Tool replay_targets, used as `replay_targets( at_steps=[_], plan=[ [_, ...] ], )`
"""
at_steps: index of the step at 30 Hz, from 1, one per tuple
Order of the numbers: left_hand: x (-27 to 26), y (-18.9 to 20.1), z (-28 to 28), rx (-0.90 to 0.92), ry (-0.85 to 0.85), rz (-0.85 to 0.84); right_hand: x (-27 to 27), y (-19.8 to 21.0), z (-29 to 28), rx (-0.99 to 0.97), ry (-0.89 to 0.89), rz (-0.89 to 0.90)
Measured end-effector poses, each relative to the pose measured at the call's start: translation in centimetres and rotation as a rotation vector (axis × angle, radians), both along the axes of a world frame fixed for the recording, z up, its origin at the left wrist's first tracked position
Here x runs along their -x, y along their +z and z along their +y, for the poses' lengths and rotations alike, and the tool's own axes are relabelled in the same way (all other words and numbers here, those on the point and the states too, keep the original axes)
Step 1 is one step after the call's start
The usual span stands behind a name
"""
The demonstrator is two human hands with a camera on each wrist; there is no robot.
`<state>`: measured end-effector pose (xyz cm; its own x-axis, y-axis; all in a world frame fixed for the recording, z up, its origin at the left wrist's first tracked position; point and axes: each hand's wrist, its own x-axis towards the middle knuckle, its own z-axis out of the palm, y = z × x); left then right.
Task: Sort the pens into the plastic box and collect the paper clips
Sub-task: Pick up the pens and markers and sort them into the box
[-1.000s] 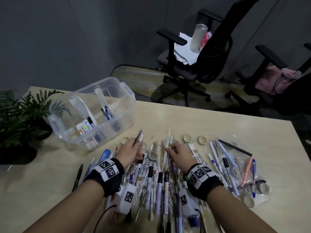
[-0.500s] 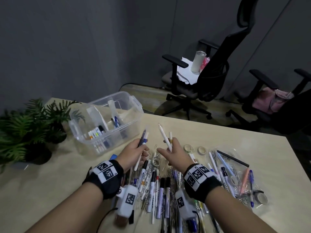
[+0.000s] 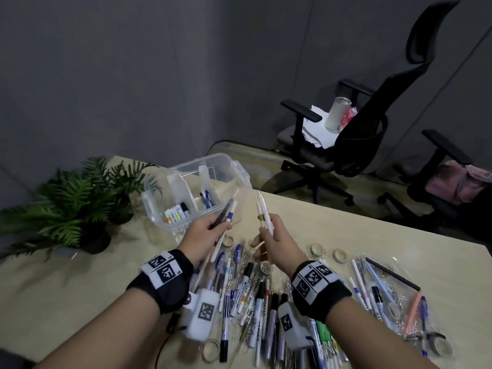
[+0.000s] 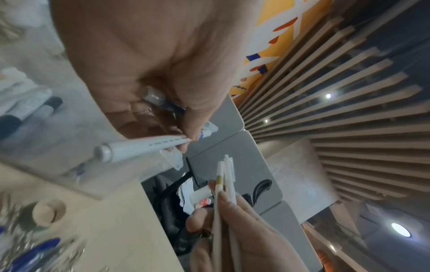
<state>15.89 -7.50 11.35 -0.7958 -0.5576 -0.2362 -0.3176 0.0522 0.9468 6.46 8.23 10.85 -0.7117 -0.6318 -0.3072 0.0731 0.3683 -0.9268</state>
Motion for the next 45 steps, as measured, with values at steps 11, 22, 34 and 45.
replay_targets(
  at_steps=[11,22,34,45],
  plan=[
    [-1.9,0.6,-12.3,0.016,0.22,-0.037,1.0,0.3,-12.0,-0.069,0.202,0.311],
    [-0.5,-1.2,-16.5,-0.273,0.273,-0.068,-0.5,-1.4,-19.1,-0.071,0.223,0.468],
    [2.6,-0.5,-14.2,-0.092,0.064,-0.044,4.0,-1.6,-16.6,-0.259,0.047,0.456],
    [5.5,-1.5,-14.4,-0.012,0.086,-0.061,4.4,-3.2,-18.0,-0.409,-0.003,0.765]
  ],
)
